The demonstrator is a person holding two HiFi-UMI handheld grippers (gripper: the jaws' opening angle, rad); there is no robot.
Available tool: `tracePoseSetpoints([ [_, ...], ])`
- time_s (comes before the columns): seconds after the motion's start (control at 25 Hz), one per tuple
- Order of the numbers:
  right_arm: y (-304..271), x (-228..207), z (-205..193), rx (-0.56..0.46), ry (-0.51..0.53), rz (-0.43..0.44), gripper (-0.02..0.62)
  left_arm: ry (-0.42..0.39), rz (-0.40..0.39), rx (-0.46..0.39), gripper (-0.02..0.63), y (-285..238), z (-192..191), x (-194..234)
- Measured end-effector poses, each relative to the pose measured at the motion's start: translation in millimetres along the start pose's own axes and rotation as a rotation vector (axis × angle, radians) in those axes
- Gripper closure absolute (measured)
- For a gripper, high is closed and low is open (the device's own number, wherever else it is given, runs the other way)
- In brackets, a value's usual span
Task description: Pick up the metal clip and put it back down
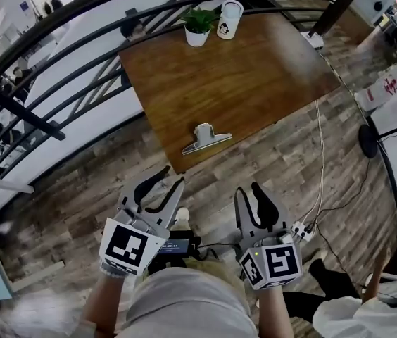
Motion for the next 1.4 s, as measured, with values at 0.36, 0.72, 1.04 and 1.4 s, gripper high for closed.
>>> tracePoseSetpoints([
  [0.36, -57, -3, 7, 0.021, -0.013, -0.029, 0.459, 0.011, -0.06, 0.012, 0.482, -36, -4, 47],
  [0.72, -71, -5, 3, 0.051, 0.009, -0.03, 0.459, 0.018, -0.098, 0.03, 0.483, -51, -12, 54],
  [1.04, -86, -8, -5, 0.085, 0.048, 0.014, 0.459, 0.015, -0.078, 0.043, 0.483, -61, -18, 57],
  [1.4, -114, -25, -16, 0.124, 0.07, 0.093, 0.459, 0.06, -0.022, 0.077, 0.482, -77, -35, 61],
])
Point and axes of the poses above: the fingertips, and each gripper's own axes: y backward along the fingers, x to its left, z out of its top, the point moved 5 cm from there along y, backward along the fingers, and after that the axes turned 4 degrees about -z, right-handed, at the moved point
